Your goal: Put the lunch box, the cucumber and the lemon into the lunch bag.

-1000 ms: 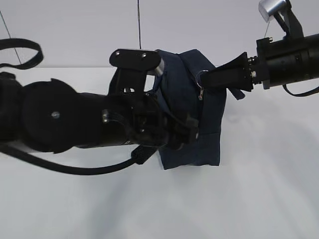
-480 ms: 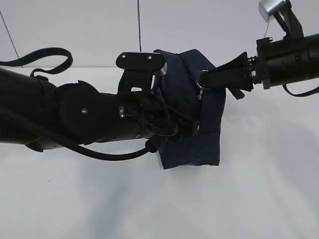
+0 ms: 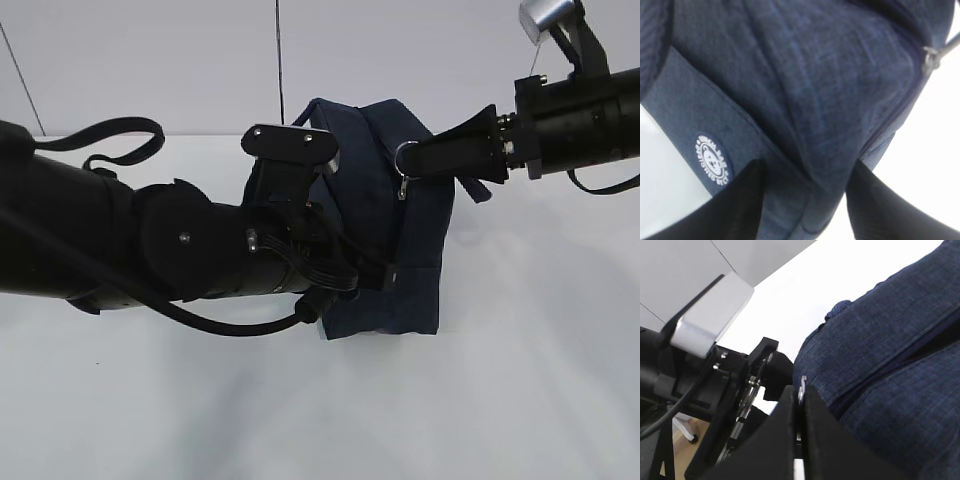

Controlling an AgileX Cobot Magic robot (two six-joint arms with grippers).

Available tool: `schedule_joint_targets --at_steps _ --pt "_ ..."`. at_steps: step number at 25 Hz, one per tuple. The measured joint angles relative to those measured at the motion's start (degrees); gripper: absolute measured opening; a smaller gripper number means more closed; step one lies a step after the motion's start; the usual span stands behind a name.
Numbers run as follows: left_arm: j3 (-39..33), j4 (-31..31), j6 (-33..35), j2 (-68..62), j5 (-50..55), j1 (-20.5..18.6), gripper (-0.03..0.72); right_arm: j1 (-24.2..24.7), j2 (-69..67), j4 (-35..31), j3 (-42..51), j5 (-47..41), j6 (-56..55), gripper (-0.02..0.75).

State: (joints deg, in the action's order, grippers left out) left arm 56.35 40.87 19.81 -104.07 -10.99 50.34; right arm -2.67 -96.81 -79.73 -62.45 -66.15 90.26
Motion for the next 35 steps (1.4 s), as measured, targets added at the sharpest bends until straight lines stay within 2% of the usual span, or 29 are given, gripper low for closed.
schedule_joint_targets --at_steps 4,6,11,14,15,23,35 --pt "0.00 0.00 0.04 -0.23 -0.10 0.00 0.361 0.00 0.00 0.00 0.00 0.00 0.00 0.007" --pt "0.00 0.00 0.25 -0.23 -0.22 0.00 0.321 0.00 0.00 0.09 0.00 0.00 -0.03 0.007" --pt "0.00 0.00 0.47 -0.27 -0.45 0.00 0.158 0.00 0.00 0.09 0.00 0.00 -0.37 0.007" --pt "0.00 0.00 0.69 -0.27 -0.45 -0.10 0.034 0.00 0.00 0.09 0.00 -0.04 -0.48 0.007" --pt "0.00 0.00 1.15 -0.27 -0.45 -0.10 0.017 0.00 0.00 0.09 0.00 -0.04 -0.48 0.007" --pt "-0.12 0.00 2.20 -0.27 2.53 -0.10 0.000 0.00 0.00 -0.79 0.00 -0.04 -0.69 0.007" --pt "-4.03 -0.21 2.37 -0.27 3.73 -0.10 -0.001 0.00 0.00 -0.60 -2.13 -0.04 -0.73 0.007"
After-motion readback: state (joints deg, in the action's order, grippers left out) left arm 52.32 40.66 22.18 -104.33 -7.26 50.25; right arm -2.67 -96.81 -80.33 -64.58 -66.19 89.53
